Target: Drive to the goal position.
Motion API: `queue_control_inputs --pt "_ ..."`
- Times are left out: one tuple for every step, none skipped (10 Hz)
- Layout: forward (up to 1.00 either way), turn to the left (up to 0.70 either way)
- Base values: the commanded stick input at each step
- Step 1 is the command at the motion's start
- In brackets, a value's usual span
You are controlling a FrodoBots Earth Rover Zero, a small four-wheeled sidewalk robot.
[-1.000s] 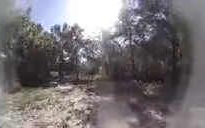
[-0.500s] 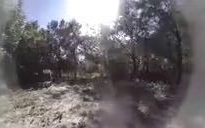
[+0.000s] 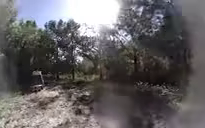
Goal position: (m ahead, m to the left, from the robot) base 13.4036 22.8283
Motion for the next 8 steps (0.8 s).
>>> queue_control_inputs --pt "0.85 0.34" --pt "0.85 0.34" --pt "0.85 0.34" --pt "0.85 0.07" --pt "0.85 0.0" --pt "0.85 0.0" --pt "0.85 0.18" --pt "0.85 0.34"
